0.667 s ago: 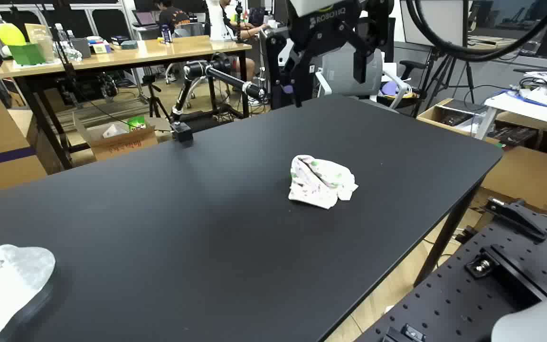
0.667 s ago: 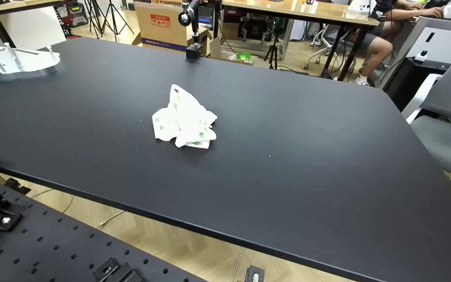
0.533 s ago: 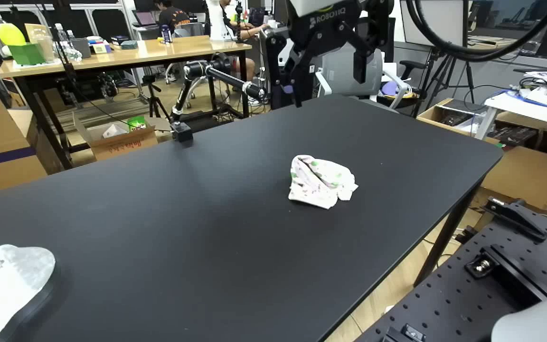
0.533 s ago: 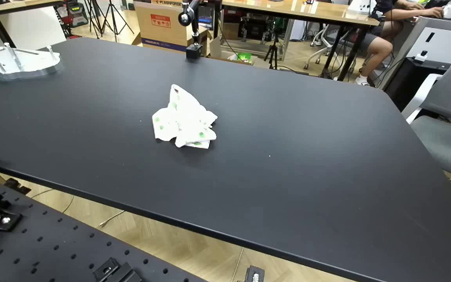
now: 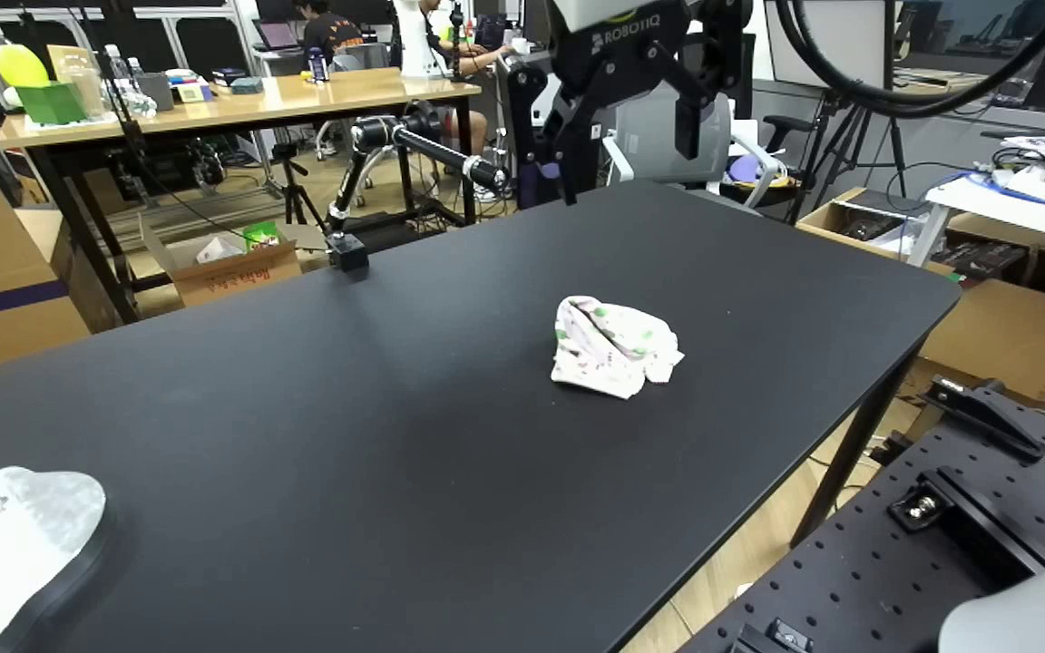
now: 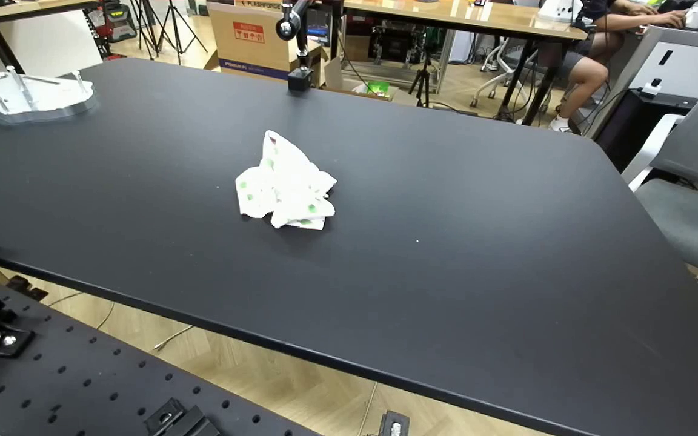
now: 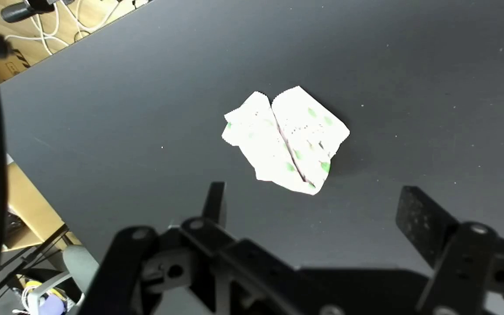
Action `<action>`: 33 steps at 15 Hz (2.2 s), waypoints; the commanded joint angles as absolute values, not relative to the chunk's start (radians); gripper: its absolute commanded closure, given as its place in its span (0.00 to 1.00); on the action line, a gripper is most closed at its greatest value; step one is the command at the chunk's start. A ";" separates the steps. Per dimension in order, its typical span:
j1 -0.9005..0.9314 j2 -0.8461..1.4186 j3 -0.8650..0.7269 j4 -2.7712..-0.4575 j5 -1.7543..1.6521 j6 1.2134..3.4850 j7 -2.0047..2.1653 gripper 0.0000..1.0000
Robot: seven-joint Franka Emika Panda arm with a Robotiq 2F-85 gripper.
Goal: Pick the piece of paper and thrown it in the black trash can
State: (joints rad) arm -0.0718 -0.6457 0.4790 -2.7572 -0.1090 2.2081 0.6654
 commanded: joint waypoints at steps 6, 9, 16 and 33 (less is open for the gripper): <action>-0.065 -0.629 0.449 -2.768 -0.201 2.229 0.707 0.00; -0.123 -0.585 0.440 -2.776 -0.341 2.312 0.715 0.00; -0.186 -0.489 0.357 -2.779 -0.486 2.474 0.691 0.00; -0.269 -0.047 0.176 -2.662 -0.585 2.771 0.404 0.00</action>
